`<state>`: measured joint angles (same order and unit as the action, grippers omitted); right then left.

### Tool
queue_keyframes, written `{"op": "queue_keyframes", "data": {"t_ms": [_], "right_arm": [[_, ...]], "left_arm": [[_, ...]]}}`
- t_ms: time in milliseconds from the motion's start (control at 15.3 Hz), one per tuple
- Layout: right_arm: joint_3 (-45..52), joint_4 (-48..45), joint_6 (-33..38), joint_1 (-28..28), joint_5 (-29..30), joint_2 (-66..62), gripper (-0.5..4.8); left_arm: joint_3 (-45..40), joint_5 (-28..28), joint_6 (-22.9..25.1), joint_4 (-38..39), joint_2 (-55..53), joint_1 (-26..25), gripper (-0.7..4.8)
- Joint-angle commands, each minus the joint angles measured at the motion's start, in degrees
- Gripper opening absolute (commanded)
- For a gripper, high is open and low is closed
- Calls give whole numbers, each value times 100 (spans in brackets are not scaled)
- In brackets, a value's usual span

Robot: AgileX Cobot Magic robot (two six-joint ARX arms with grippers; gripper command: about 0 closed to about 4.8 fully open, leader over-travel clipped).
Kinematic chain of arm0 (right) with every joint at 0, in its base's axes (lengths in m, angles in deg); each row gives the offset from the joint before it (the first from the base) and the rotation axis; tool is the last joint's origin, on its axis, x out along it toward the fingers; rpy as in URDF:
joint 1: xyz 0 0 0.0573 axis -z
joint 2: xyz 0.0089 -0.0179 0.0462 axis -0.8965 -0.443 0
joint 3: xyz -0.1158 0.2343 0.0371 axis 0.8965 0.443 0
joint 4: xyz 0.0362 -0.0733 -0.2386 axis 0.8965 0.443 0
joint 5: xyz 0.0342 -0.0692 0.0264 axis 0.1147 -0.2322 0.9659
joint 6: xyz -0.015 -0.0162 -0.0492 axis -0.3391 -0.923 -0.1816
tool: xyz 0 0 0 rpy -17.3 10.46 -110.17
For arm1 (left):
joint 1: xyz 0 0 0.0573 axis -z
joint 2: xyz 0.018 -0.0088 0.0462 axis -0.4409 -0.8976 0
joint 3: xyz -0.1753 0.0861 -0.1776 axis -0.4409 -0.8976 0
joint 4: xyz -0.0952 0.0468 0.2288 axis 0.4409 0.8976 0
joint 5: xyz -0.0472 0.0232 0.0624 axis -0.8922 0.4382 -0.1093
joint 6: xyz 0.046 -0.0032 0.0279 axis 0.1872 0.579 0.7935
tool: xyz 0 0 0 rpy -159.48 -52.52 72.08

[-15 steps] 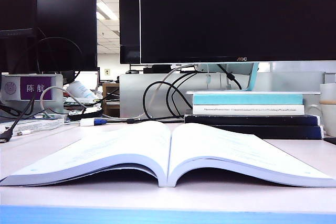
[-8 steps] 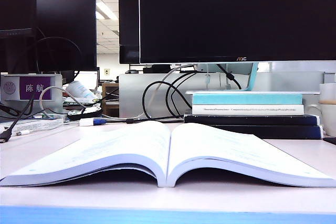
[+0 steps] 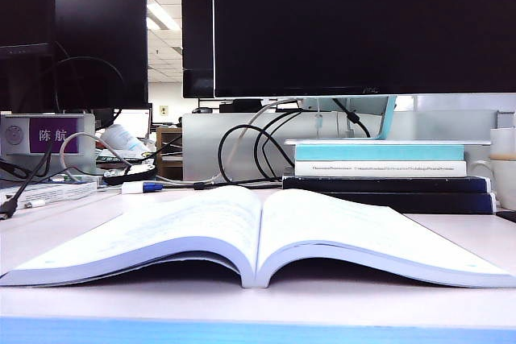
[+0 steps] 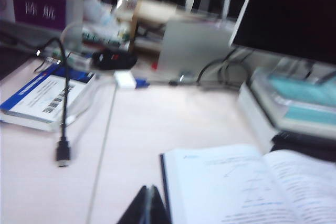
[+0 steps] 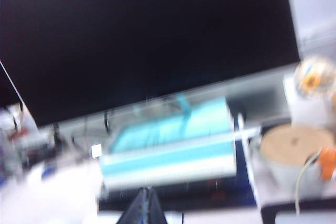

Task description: Close the book.

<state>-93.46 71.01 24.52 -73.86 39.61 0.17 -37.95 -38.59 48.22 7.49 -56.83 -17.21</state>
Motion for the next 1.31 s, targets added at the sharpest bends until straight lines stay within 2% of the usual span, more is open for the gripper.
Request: {"op": "queue_keyframes", "data": {"t_ms": [65, 131, 196, 261, 392, 458, 523, 719, 784, 850, 915, 1111, 1177, 1307], "right_arm": [[-501, -44, -79, -7, 306, -1169, -2], [-697, -61, -393, -7, 330, -1569, -2], [-997, 28, -894, -7, 540, -2065, -1], [-1150, 85, -1001, -7, 706, -2326, -2], [-1502, 195, -1060, -13, 1274, -3091, -1], [-1539, 168, -1060, -17, 1364, -3263, -1], [-1558, 142, -1060, -35, 1375, -3534, -1], [-1558, 125, -1064, -31, 1399, -3814, -1], [-1558, 103, -1137, -31, 1596, -3838, -1], [-1558, -13, -1252, -31, 1939, -3858, -1], [-1558, 131, -1248, -31, 2603, -3864, -1], [-1563, 584, -1248, -55, 2837, -3869, -2], [-1563, 986, -1250, -114, 3534, -3884, -1], [-1563, 1119, -1180, -184, 4232, -3939, -2]], "left_arm": [[1032, -192, 647, -131, -1672, -11, -5], [1276, -446, 664, -197, -2149, -9, -5], [1375, -929, 636, -398, -2542, 24, -5], [1375, -960, 588, -442, -2671, 133, -5], [1368, -140, 546, -367, -2970, 1169, -5], [1368, 92, 457, -365, -3001, 1462, -5], [1346, 684, 214, -433, -3119, 2343, -5], [1158, 2721, -363, -566, -3327, 4041, -5], [1073, 3115, -605, -570, -3407, 4579, -5], [892, 3143, -1152, -557, -3598, 5182, -5], [820, 2476, -1429, -557, -3982, 5318, -5], [817, 1976, -1617, -549, -4360, 5318, -5], [820, 1550, -1897, -595, -4741, 5322, -5], [820, 1558, -2022, -603, -5014, 5322, -5]]}}
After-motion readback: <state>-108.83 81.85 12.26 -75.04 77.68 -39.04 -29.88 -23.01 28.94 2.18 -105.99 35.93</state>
